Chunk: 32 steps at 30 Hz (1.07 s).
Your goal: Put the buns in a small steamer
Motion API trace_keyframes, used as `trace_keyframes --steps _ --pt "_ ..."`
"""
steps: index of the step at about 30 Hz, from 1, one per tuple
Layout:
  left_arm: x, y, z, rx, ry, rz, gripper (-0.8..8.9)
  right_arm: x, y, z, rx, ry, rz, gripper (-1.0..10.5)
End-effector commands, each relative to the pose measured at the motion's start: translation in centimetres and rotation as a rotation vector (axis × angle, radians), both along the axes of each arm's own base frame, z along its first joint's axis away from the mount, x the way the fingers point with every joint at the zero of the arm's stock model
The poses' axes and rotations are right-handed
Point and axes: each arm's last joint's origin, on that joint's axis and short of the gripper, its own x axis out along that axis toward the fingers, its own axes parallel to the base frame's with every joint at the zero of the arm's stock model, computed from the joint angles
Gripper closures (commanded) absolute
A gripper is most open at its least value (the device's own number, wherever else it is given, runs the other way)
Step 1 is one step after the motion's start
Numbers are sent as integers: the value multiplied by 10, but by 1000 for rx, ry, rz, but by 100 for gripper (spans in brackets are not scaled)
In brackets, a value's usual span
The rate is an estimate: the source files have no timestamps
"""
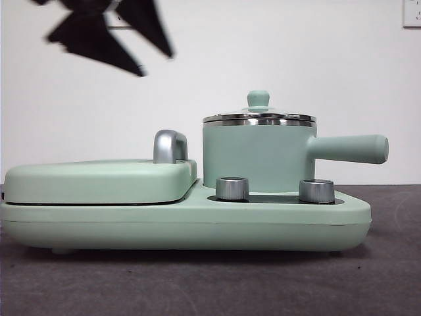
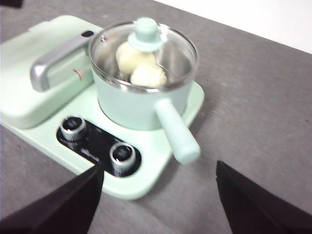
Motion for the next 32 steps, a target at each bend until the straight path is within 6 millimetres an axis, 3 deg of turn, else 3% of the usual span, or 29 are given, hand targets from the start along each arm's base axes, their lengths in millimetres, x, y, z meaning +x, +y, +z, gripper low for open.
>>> trace_keyframes --steps 1,7,14,26,28,30,32 --pt "-15 19 -16 -2 25 43 534 10 10 3 22 1 17 581" --pt "-54 59 -31 -20 20 140 534 34 35 1 47 9 73 581" --pt "-87 85 -19 -51 -43 210 534 62 64 -6 94 20 166 582" --pt "-98 90 -12 -76 -96 224 537 66 68 -3 130 -16 187 587" --pt "-98 90 -12 -75 -96 223 585 66 68 -2 131 -16 187 736" --pt "-98 91 -12 -74 -92 223 787 66 68 -2 130 -16 188 957" --pt "-99 91 -13 -73 -89 223 801 66 68 -2 130 -16 185 932"
